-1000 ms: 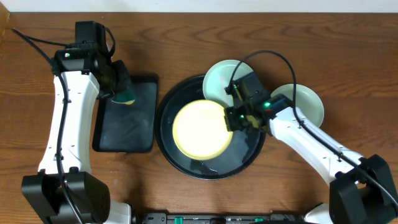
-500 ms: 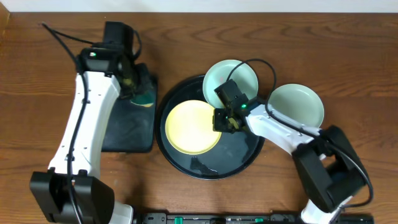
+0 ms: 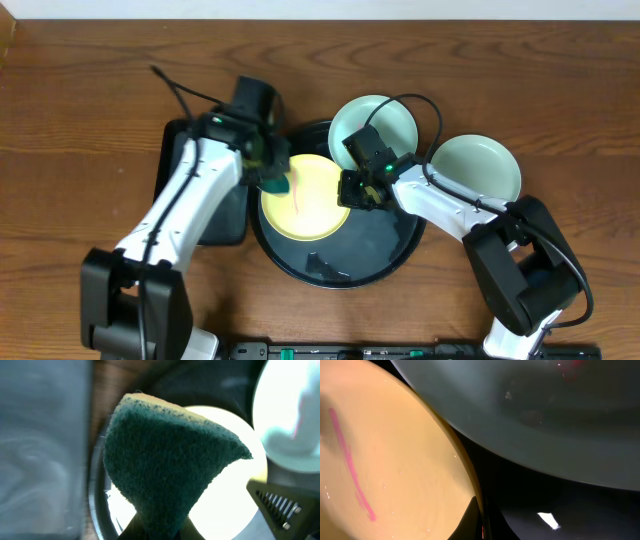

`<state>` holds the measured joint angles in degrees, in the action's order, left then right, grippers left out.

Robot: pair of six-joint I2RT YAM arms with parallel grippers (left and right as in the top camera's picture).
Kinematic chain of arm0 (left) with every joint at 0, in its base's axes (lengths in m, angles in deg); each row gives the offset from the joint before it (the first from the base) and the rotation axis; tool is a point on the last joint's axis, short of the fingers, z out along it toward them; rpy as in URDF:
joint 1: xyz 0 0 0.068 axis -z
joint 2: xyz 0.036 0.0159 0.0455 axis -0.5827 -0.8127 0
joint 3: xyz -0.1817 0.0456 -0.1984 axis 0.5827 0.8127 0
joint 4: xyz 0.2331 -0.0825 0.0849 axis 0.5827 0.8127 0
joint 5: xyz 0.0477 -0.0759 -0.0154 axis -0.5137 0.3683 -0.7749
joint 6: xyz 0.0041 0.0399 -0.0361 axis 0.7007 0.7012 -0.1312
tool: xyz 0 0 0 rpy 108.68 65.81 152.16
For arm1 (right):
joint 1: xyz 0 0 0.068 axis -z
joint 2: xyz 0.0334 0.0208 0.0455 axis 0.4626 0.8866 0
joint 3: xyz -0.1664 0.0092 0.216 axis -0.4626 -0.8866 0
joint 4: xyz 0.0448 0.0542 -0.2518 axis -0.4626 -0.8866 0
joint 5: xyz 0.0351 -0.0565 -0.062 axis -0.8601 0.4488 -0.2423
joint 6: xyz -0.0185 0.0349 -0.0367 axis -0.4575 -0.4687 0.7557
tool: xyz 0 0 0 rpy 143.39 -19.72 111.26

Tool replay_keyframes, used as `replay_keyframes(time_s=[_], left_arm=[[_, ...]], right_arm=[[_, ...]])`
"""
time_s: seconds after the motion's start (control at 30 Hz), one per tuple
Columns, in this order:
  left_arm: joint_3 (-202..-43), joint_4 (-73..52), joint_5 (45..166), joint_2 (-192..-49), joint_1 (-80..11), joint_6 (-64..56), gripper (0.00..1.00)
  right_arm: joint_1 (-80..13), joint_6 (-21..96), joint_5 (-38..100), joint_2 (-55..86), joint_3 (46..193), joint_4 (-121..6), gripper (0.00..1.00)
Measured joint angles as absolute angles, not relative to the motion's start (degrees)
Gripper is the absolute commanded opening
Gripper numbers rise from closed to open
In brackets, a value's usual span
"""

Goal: Clean dirty plates on tray and stack at the side
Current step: 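Scrub the yellow plate with the sponge in the left gripper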

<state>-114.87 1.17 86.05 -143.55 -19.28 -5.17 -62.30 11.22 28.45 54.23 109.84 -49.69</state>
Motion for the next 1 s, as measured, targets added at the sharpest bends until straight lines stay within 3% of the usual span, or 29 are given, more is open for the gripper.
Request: replay_keyframes(time_s=[0.67, 1.0], left_arm=[[-113.6, -3.4, 87.6, -158.8, -15.7, -0.7, 0.07], [-113.6, -4.2, 103.5, -160.0, -14.2, 11.8, 0.07]], right_arm=[[-62.3, 11.1, 28.2, 54.3, 109.9, -49.6, 0.01], [-62.3, 11.1, 28.2, 54.3, 109.9, -49.6, 0.01]])
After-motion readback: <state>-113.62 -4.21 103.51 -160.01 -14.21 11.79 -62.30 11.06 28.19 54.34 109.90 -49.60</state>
